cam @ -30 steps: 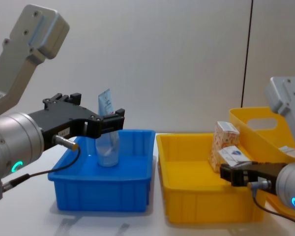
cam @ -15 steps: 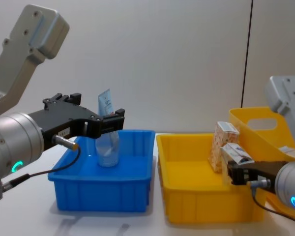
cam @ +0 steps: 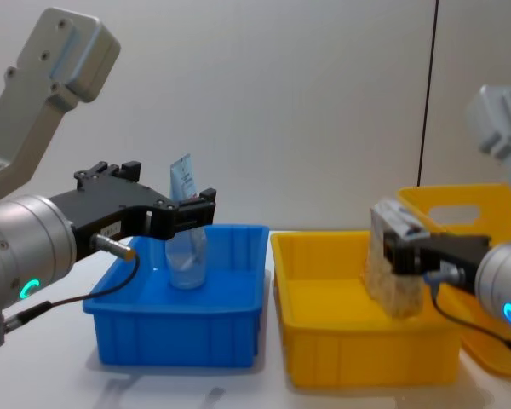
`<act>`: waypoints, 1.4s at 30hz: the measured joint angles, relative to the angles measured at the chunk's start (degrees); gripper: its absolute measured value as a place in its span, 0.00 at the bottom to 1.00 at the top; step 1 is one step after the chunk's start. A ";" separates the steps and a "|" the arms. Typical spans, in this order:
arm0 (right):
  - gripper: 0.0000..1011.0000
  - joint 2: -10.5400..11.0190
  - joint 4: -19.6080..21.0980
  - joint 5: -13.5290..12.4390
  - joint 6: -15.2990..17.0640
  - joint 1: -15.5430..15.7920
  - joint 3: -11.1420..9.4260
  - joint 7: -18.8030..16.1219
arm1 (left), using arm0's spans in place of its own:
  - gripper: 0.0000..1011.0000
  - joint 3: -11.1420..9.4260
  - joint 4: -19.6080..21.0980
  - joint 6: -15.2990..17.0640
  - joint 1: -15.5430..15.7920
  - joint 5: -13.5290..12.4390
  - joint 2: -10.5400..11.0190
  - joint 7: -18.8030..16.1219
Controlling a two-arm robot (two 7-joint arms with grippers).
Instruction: Bimanual collaborative sorting of washing and personal care products
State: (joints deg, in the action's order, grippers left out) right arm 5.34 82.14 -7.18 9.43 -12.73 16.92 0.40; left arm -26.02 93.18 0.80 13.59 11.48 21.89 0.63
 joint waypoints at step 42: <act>0.27 -0.11 9.54 -1.77 -5.34 -1.00 -14.20 4.67 | 0.99 0.00 0.00 0.00 0.00 0.00 0.00 0.00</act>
State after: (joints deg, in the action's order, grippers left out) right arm 5.23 91.67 -8.95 4.09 -13.73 2.71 5.07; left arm -26.02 93.18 0.80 13.59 11.48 21.89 0.63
